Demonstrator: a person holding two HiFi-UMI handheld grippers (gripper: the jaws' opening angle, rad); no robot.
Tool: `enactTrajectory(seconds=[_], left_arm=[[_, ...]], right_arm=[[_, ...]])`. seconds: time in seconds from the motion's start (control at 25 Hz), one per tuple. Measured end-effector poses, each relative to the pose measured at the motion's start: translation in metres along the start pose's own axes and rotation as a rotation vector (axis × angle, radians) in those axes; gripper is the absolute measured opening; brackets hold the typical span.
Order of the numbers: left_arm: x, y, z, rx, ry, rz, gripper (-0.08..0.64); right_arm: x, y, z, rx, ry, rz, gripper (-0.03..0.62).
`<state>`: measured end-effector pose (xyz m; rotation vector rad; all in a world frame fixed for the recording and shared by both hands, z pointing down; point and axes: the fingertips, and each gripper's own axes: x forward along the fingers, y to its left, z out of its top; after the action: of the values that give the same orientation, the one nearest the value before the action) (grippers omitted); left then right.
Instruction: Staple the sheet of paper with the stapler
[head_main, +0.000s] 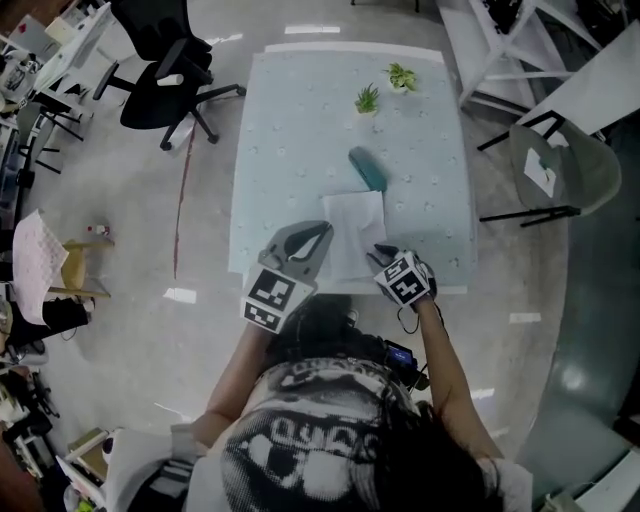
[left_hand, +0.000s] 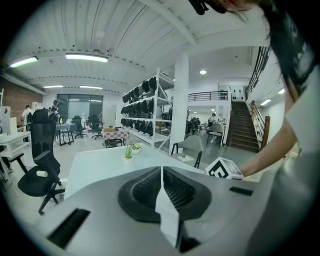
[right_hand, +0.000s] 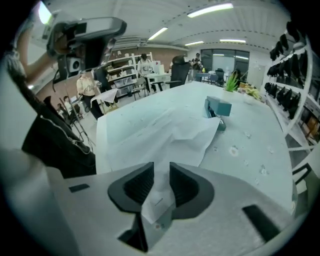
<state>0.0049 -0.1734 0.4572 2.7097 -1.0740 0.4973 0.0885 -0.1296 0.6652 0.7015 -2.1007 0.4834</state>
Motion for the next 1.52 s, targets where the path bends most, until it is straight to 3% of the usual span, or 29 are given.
enactTrajectory(seconds=[0.48, 0.76, 0.96, 1.08, 1.32, 1.52], left_arm=[[0.024, 0.035, 0.003, -0.034, -0.005, -0.003, 0.010], [0.029, 0.047, 0.000, -0.045, -0.010, 0.005, 0.009], [0.022, 0.049, 0.000, -0.061, -0.014, 0.055, 0.009], [0.018, 0.046, 0.002, -0.067, -0.015, 0.097, 0.009], [0.012, 0.031, 0.001, -0.119, -0.017, 0.239, 0.009], [0.011, 0.000, -0.001, -0.143, -0.006, 0.316, 0.009]], right_arm=[[-0.005, -0.017, -0.005, -0.113, 0.091, 0.154, 0.075], [-0.011, -0.013, -0.011, -0.120, 0.120, 0.259, 0.092], [-0.013, -0.017, -0.014, -0.170, 0.141, 0.326, 0.125], [-0.021, -0.026, 0.003, -0.189, 0.084, 0.309, 0.144], [-0.007, -0.056, 0.052, -0.216, -0.108, 0.189, 0.143], [0.021, -0.049, 0.063, -0.266, -0.120, 0.237, 0.143]])
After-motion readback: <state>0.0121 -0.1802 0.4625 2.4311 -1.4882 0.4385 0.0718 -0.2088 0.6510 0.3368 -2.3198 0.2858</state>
